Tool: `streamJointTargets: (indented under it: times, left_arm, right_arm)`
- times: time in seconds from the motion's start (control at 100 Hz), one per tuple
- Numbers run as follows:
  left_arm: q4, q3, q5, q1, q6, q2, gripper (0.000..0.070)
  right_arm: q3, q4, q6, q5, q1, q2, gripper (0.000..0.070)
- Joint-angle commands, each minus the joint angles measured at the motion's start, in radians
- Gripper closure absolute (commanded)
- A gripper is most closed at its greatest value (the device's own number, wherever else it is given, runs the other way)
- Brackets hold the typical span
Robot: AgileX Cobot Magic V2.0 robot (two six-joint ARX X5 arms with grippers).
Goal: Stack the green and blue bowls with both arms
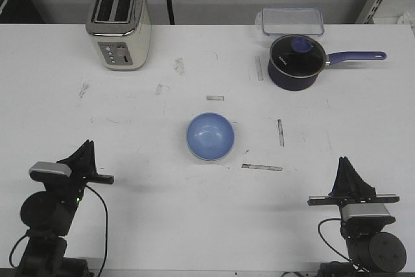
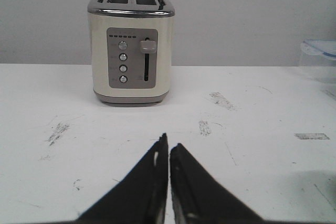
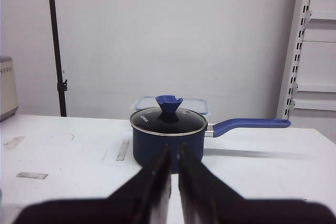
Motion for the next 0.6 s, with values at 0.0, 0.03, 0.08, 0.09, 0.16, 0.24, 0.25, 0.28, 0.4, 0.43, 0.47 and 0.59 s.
streamJointTargets:
  times: [0.0, 0.03, 0.08, 0.09, 0.16, 0.24, 0.25, 0.28, 0.4, 0.43, 0.47, 0.59]
  left_arm:
    - [0.010, -0.024, -0.006, 0.002, 0.016, -0.054, 0.0698]
    - [0.002, -0.034, -0.006, 0.002, 0.016, -0.082, 0.0698]
    - [-0.028, -0.041, -0.006, 0.002, 0.016, -0.125, 0.0697]
    - [-0.037, -0.041, -0.006, 0.002, 0.016, -0.132, 0.0697]
    - [-0.078, -0.041, -0.006, 0.002, 0.016, -0.182, 0.0698]
    - [-0.107, -0.041, -0.006, 0.002, 0.016, -0.219, 0.0698]
    - [-0.108, -0.041, -0.006, 0.002, 0.016, -0.224, 0.0698]
    - [-0.112, -0.041, -0.005, 0.002, 0.016, -0.231, 0.0698]
    - [-0.116, -0.040, -0.005, 0.002, 0.016, -0.256, 0.0698]
    - [-0.116, -0.041, -0.005, 0.002, 0.016, -0.260, 0.0698]
    - [-0.115, -0.040, -0.005, 0.002, 0.016, -0.261, 0.0698]
    - [-0.117, -0.040, -0.005, 0.002, 0.016, -0.262, 0.0698]
  right_arm:
    - [0.006, 0.010, -0.001, 0.000, -0.002, -0.002, 0.0685]
    - [0.006, 0.010, -0.001, 0.000, -0.002, -0.002, 0.0685]
    - [0.006, 0.010, -0.001, 0.000, -0.002, -0.002, 0.0685]
    - [0.006, 0.010, -0.001, 0.000, -0.002, -0.002, 0.0685]
    - [0.006, 0.010, -0.001, 0.000, -0.002, -0.002, 0.0685]
    - [0.006, 0.010, -0.001, 0.000, -0.002, -0.002, 0.0685]
    - [0.006, 0.010, -0.001, 0.000, -0.002, -0.002, 0.0685]
    - [0.006, 0.010, -0.001, 0.000, -0.002, -0.002, 0.0685]
    - [0.006, 0.010, -0.001, 0.000, -0.002, -0.002, 0.0685]
    - [0.006, 0.010, -0.001, 0.000, -0.002, -0.002, 0.0685]
    - [0.006, 0.010, -0.001, 0.000, -0.002, -0.002, 0.0685]
    - [0.006, 0.010, -0.001, 0.000, -0.002, -0.002, 0.0685]
